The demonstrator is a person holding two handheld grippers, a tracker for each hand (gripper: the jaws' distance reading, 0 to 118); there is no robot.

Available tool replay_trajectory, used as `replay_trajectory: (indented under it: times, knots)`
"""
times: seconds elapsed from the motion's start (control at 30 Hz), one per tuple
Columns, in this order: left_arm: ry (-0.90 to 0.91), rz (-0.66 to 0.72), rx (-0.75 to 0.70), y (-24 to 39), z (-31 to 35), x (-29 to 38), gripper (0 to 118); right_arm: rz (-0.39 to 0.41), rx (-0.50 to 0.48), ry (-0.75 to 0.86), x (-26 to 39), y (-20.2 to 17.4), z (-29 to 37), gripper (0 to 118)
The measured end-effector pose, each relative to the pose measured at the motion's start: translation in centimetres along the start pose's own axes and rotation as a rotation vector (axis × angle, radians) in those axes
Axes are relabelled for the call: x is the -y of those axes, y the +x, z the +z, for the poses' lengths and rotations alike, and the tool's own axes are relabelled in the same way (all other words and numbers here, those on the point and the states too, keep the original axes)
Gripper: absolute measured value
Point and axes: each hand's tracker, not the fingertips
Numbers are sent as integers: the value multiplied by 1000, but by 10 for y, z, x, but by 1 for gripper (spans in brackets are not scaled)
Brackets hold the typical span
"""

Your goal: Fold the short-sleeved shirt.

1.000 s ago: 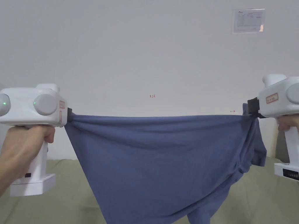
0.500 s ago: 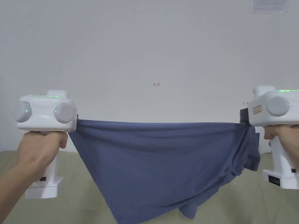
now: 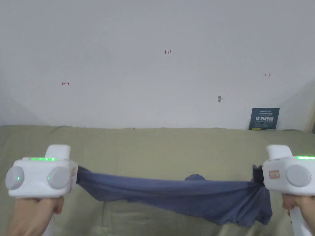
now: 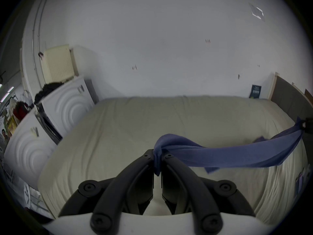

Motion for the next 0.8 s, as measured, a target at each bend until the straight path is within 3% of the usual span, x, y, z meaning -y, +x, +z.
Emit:
replay_trajectory:
  times: [0.4, 0.8]
  knots:
    - [-135, 19, 89, -58, 65, 146, 3, -140, -53, -77, 164, 7, 94, 6]
    - [-237, 38, 109, -86, 95, 223, 3, -173, -60, -157, 243, 4, 122, 6]
